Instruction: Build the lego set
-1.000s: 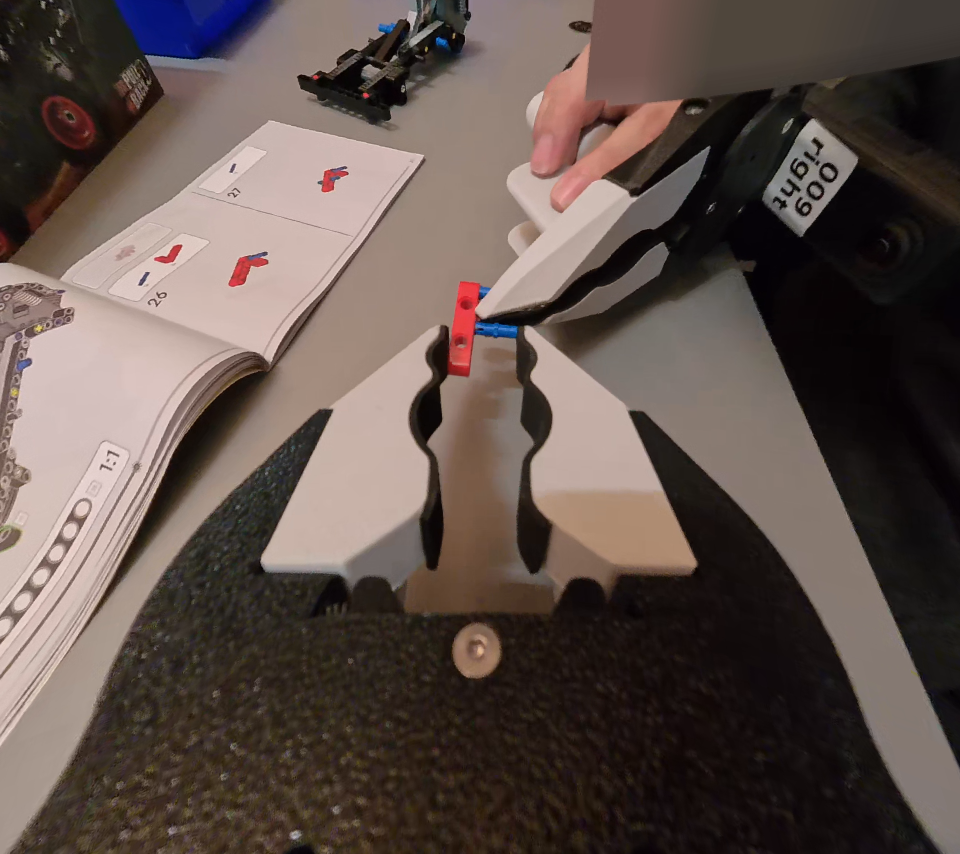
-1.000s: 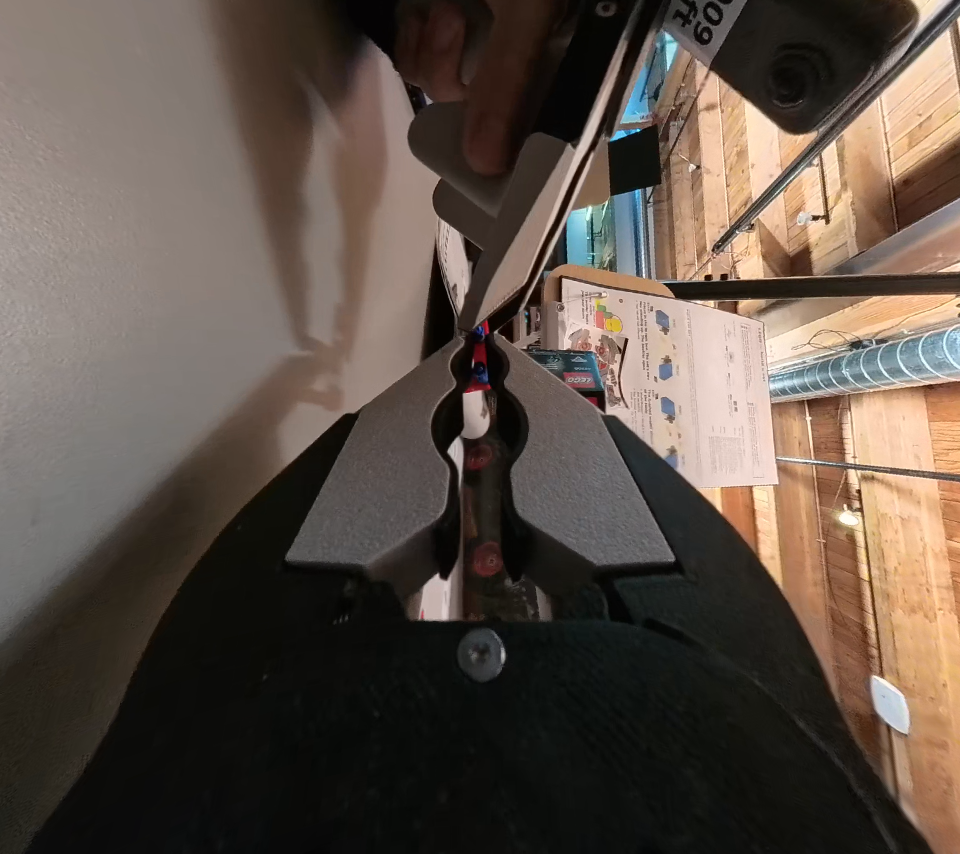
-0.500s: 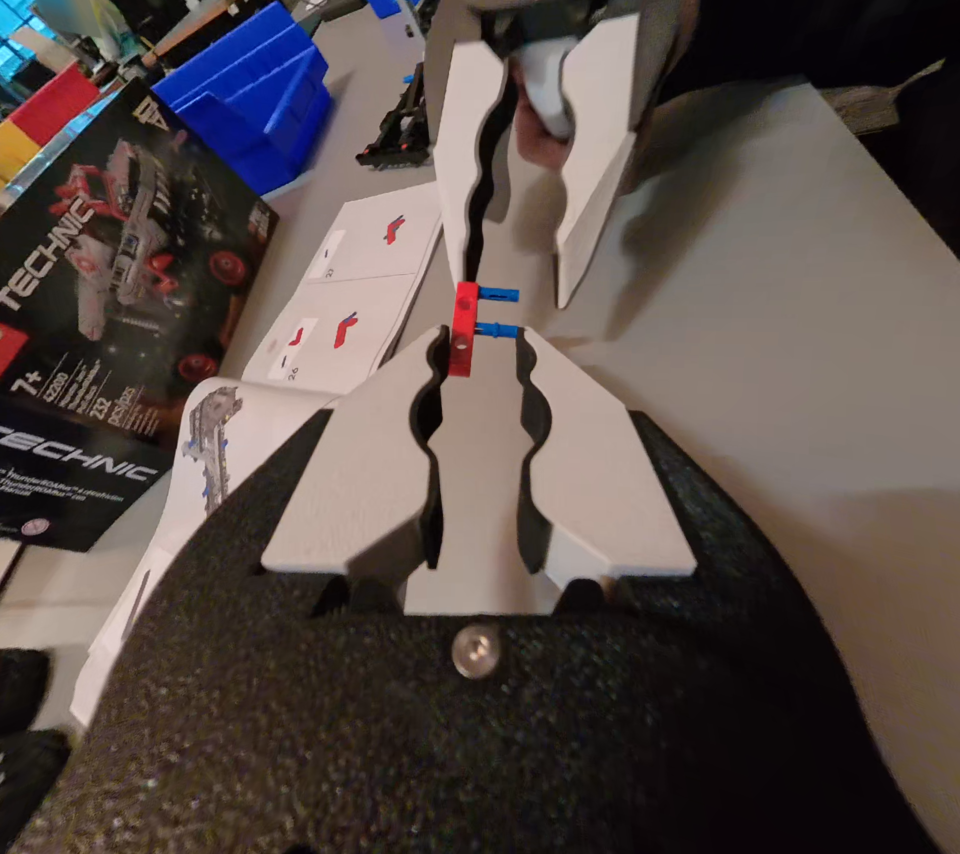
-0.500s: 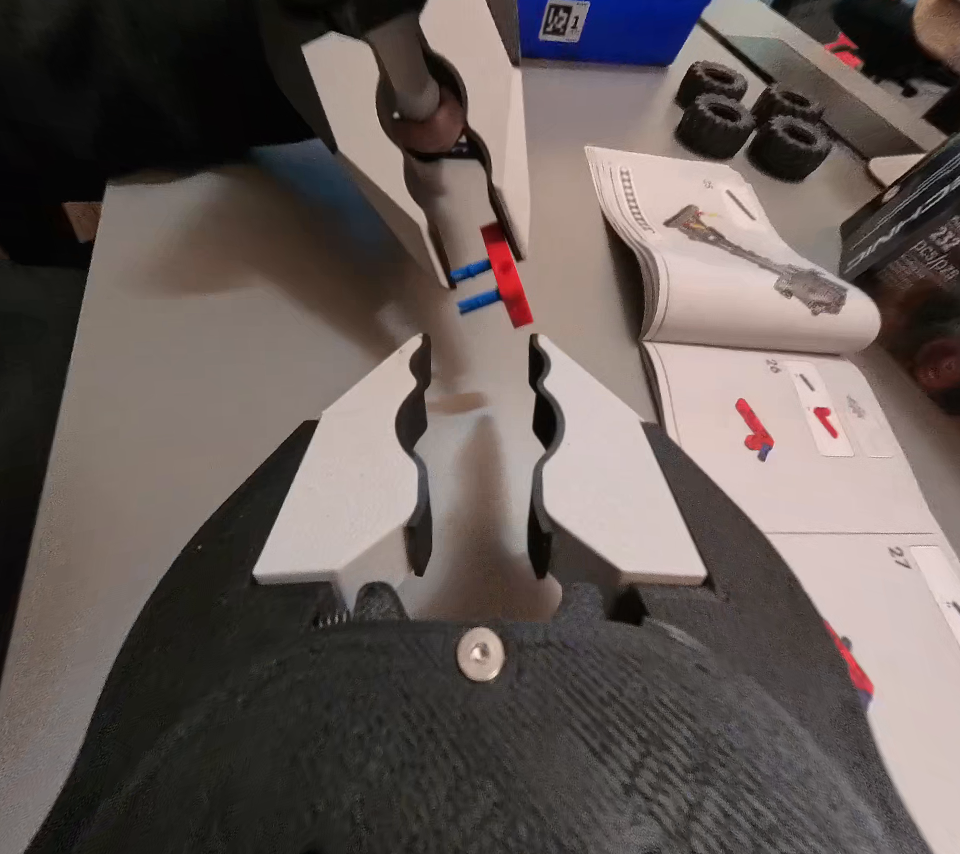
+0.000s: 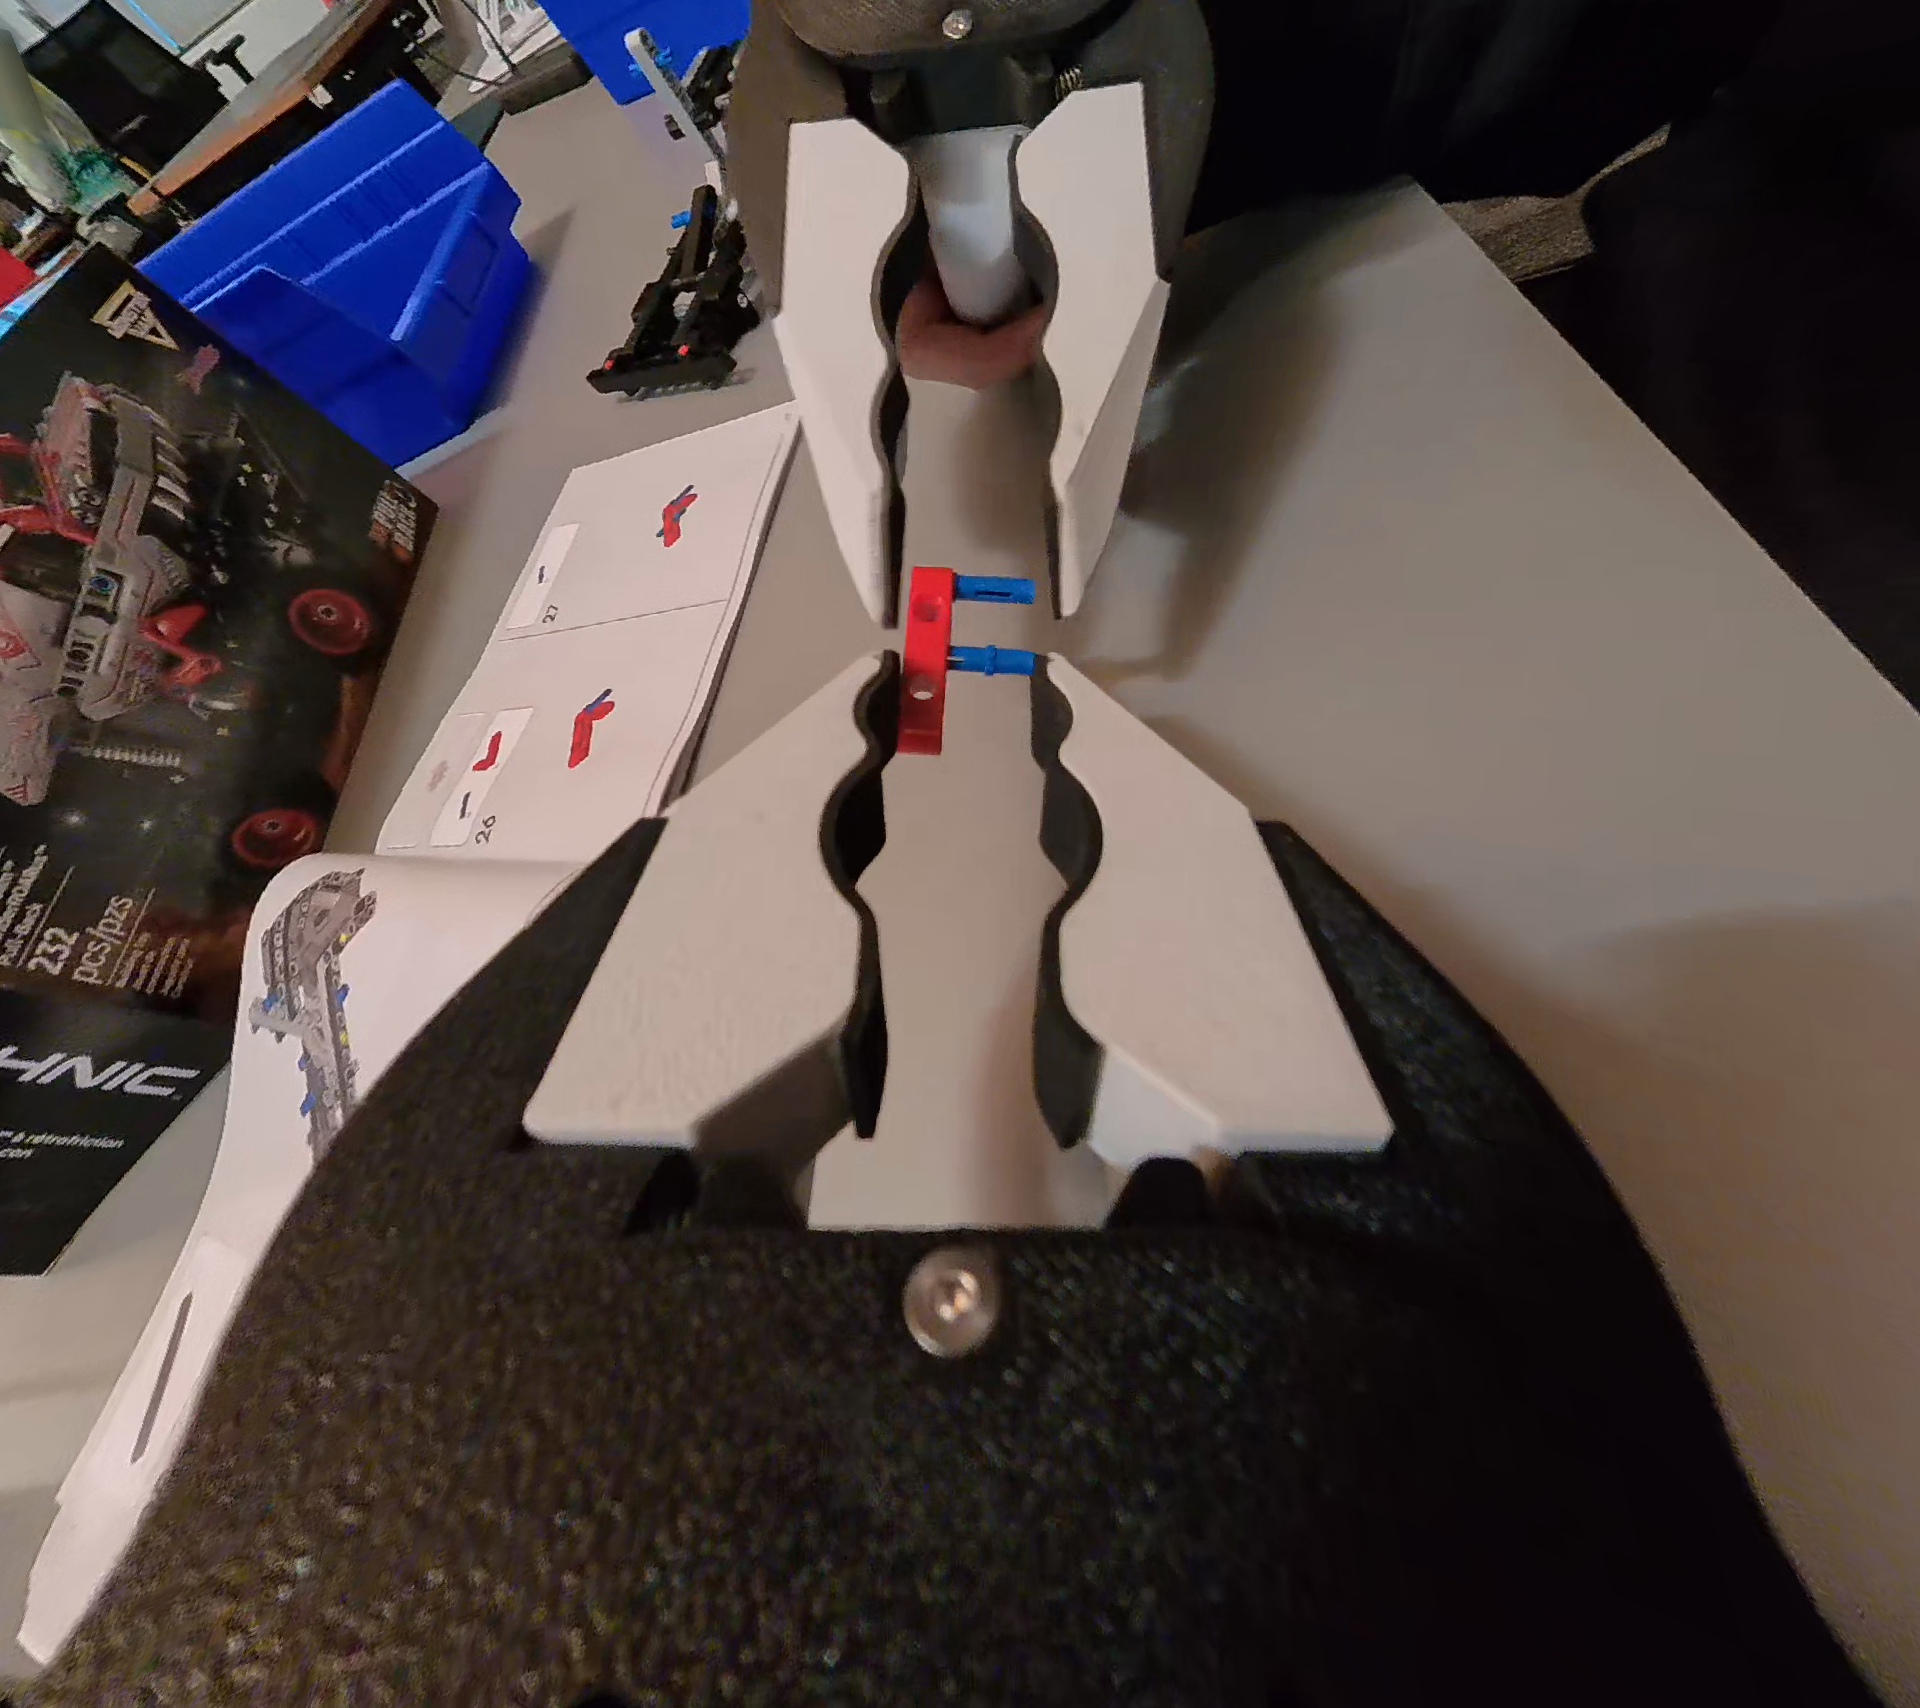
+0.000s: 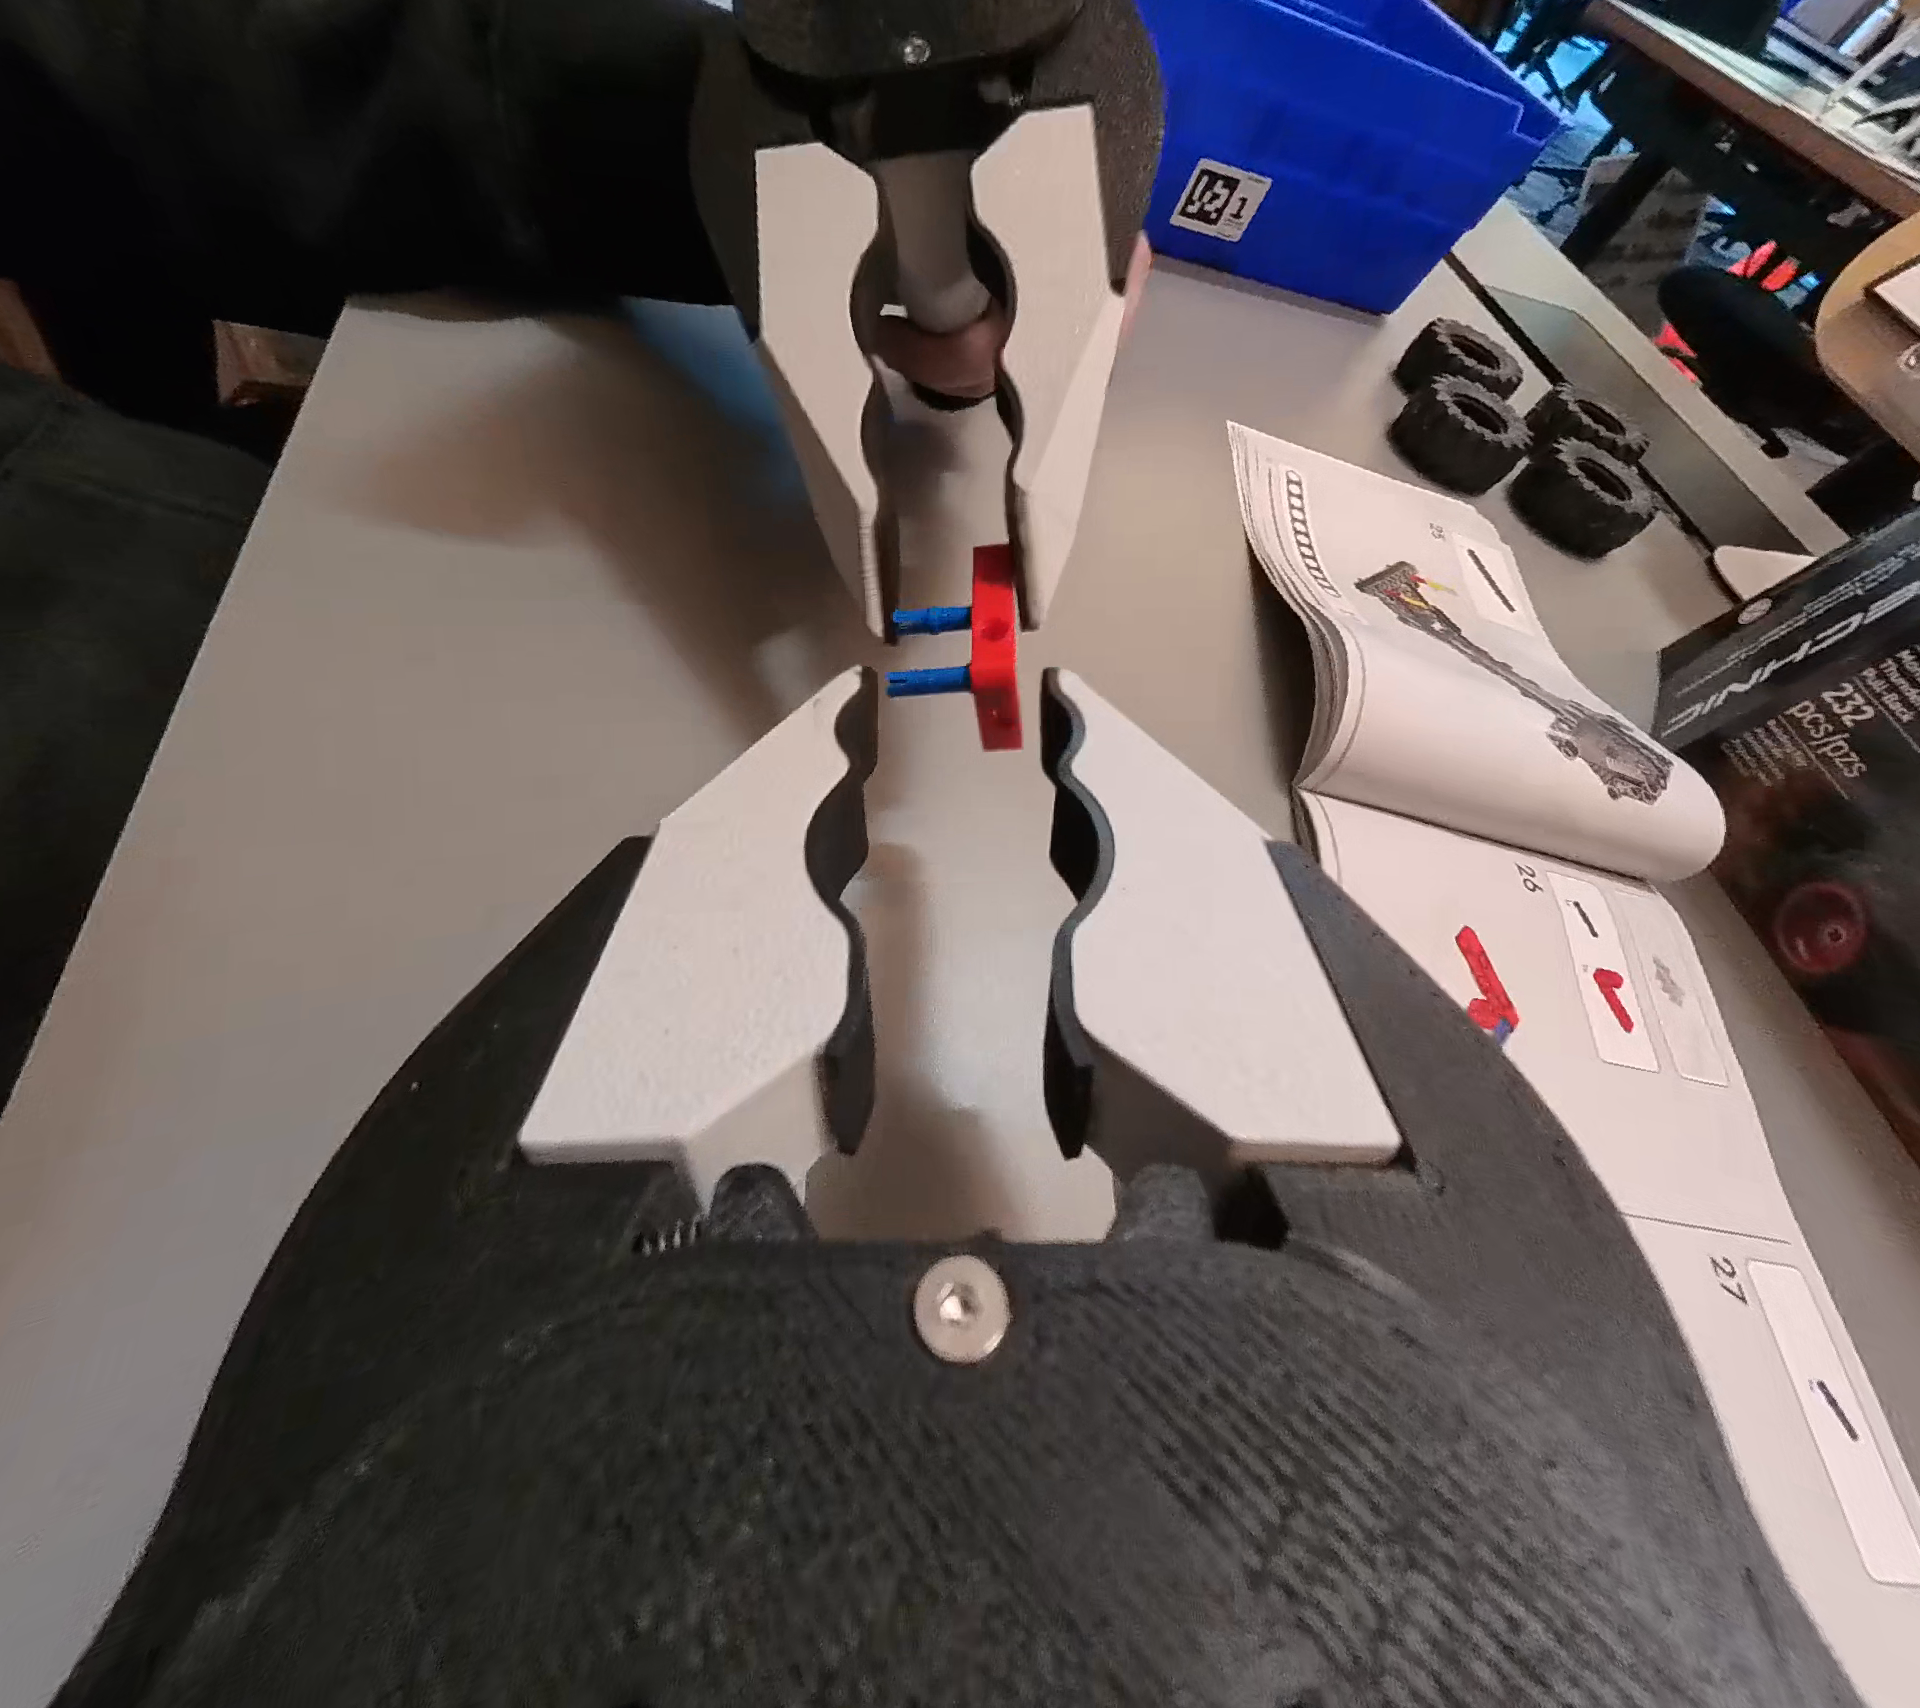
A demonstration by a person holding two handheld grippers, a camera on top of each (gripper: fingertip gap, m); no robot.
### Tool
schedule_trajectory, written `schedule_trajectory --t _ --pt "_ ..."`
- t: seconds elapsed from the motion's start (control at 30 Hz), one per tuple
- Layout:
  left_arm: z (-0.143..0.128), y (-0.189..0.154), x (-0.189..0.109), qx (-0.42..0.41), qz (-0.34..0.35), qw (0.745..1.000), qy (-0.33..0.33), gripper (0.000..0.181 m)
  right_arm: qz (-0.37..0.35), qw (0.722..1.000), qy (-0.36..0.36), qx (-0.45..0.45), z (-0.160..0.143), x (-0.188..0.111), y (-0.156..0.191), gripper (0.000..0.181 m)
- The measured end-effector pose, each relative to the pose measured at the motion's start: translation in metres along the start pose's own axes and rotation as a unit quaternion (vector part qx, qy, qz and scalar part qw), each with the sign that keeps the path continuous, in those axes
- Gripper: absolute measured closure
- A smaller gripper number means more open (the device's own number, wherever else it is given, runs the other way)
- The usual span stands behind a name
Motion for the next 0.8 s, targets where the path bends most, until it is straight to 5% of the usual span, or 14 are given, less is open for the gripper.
schedule_trajectory --t 0.5,0.8 --pt "-0.0009 0.0038 -0.0034 -0.049 0.015 0.999 -0.016 0.157 -0.021 0.999 -0.030 -0.030 0.0010 -0.0017 -0.0006 0.159" --pt "0.0059 0.0007 -0.0053 0.004 0.038 0.999 -0.015 0.158 -0.022 0.996 -0.057 -0.069 0.0001 -0.0048 0.0024 0.159"
Point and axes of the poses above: each gripper's, where its closed fingertips meet, x out along the fingers, z out of its top, y = z × x across the jaws, the point moved 10 cm from there along -x, back along the fingers, and after that the axes turned 12 degrees about x, right-handed, at the moved point
